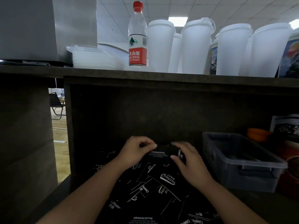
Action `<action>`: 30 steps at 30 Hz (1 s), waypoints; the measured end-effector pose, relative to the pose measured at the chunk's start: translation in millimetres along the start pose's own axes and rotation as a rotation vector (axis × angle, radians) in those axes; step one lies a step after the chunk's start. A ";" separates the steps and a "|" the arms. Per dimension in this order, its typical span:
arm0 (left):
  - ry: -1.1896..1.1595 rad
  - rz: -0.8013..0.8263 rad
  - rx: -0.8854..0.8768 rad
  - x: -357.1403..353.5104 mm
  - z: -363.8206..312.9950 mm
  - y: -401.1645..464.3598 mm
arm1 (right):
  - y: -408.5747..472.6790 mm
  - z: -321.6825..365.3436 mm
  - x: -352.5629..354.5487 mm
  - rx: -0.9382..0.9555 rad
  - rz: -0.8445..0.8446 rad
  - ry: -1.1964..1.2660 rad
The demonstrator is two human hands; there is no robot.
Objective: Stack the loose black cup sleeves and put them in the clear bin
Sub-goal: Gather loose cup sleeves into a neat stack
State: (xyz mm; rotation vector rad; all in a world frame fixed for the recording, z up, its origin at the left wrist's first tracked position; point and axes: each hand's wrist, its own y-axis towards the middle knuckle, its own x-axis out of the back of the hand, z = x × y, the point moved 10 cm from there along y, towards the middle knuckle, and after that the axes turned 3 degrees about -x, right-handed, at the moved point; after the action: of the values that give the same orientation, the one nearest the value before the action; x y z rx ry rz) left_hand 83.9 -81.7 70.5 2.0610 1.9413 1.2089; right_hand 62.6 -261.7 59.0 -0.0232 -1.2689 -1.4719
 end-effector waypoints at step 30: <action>0.658 0.134 -0.067 17.7 27.3 -20.6 | -5.5 -44.0 40.5 -0.190 -0.292 0.032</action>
State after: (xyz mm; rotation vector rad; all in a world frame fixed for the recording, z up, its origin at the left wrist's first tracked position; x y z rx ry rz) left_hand 80.6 -49.8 49.2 1.9382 1.9485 2.1647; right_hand 70.2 -321.2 62.1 0.0617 -1.1364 -1.8338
